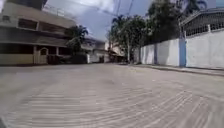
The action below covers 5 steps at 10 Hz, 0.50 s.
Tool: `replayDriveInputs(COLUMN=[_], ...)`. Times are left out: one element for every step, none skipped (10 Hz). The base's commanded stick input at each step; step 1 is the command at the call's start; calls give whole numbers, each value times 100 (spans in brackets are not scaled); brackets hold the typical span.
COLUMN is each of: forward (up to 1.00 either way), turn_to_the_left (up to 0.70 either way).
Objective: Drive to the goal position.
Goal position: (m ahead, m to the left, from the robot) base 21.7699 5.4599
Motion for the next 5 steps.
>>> replayDriveInputs(forward=[100,100,100,100,100], turn_to_the_left=[0,0,0,0,0])
